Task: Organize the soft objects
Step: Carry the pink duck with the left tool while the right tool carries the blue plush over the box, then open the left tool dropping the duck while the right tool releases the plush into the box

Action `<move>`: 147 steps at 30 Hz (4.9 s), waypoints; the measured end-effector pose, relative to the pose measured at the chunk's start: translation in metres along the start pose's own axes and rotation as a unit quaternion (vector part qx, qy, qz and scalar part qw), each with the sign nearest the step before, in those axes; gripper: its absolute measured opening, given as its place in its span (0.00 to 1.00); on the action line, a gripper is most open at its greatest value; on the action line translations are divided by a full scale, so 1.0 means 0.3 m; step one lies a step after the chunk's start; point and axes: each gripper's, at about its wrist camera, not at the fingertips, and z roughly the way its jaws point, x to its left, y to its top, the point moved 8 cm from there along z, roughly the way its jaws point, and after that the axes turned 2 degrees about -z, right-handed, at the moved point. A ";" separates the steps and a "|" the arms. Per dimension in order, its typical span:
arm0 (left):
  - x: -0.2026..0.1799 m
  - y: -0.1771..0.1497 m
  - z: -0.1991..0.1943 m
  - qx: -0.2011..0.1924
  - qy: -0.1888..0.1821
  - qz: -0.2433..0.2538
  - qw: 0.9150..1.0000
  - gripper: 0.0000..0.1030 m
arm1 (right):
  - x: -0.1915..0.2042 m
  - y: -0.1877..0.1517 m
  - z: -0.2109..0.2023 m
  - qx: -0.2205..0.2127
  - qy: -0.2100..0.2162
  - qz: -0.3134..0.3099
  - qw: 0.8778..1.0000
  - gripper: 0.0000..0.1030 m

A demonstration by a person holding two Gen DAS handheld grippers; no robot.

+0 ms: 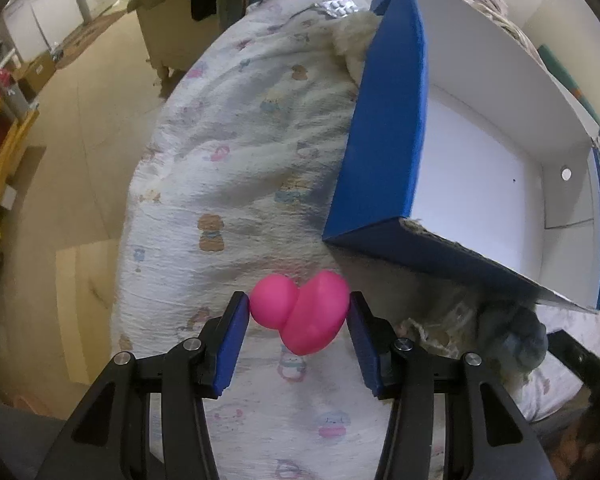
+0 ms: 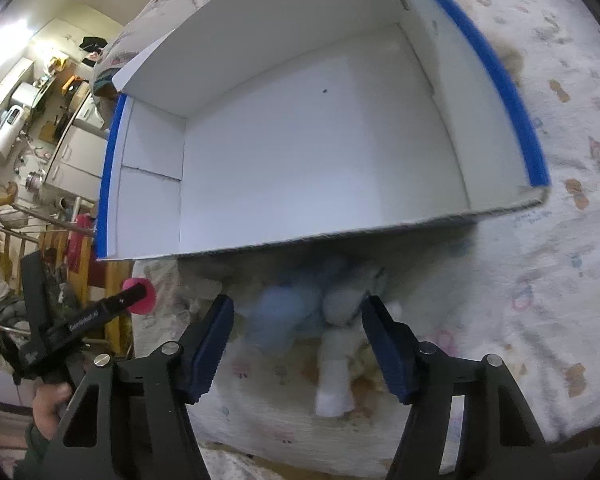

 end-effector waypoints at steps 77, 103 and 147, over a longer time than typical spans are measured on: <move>-0.572 0.227 -0.207 -0.186 0.019 0.186 0.965 0.45 | 0.138 0.344 -0.177 -0.161 -0.007 -0.081 0.984 0.31; -0.572 0.265 -0.056 -0.152 0.005 0.178 0.972 0.45 | 0.070 0.355 -0.004 -0.107 -0.040 -0.072 0.991 0.33; -0.561 0.234 -0.186 -0.176 -0.010 0.161 0.971 0.66 | 0.152 0.332 -0.152 -0.168 -0.075 -0.101 0.978 1.00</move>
